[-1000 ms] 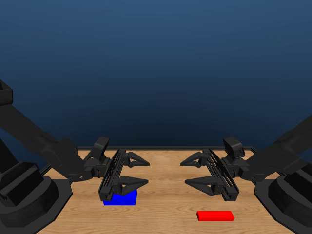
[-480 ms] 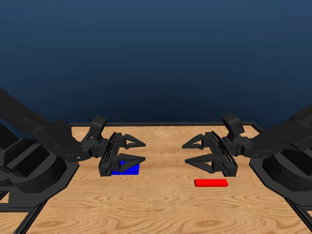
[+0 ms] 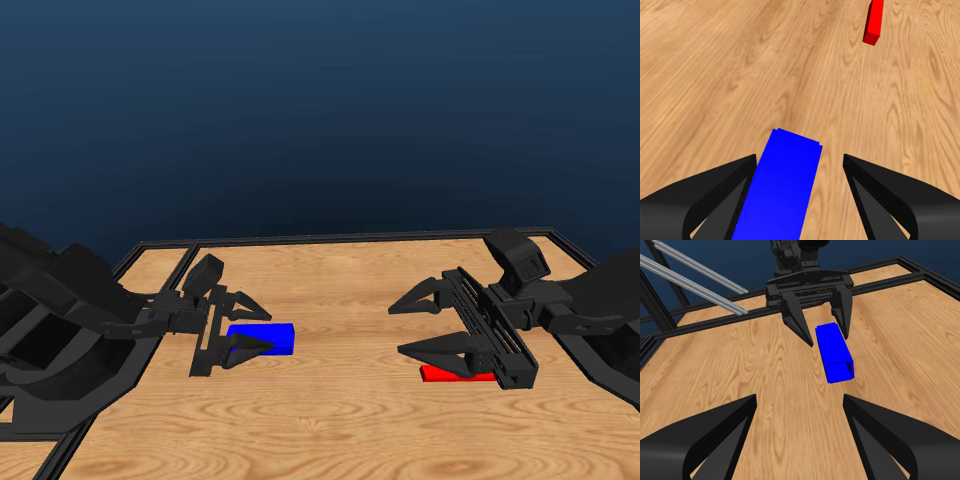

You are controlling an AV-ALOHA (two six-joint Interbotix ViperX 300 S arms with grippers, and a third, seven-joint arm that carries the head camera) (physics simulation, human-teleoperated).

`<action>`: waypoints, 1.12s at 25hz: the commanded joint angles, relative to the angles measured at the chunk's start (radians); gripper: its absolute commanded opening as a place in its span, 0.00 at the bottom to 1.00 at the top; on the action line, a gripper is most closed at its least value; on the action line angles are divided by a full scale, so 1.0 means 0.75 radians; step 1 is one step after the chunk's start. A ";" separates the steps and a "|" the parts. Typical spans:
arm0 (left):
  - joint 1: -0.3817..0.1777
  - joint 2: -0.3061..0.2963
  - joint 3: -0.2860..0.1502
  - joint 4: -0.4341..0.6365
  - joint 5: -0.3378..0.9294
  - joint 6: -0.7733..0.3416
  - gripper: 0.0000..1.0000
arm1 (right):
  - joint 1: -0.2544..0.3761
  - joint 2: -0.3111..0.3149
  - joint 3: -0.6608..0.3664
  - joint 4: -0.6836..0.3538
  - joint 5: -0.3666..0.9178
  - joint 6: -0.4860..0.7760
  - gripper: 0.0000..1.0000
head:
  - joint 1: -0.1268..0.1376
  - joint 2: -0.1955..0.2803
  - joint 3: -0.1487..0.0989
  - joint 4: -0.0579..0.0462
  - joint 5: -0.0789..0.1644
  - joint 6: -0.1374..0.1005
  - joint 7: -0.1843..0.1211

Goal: Insert peg into socket

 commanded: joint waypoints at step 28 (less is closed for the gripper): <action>-0.263 -0.019 -0.308 -0.093 0.191 0.102 0.00 | 0.174 -0.013 0.262 0.304 0.267 0.000 1.00 | -0.105 -0.116 0.038 -0.038 -0.002 -0.030 -0.149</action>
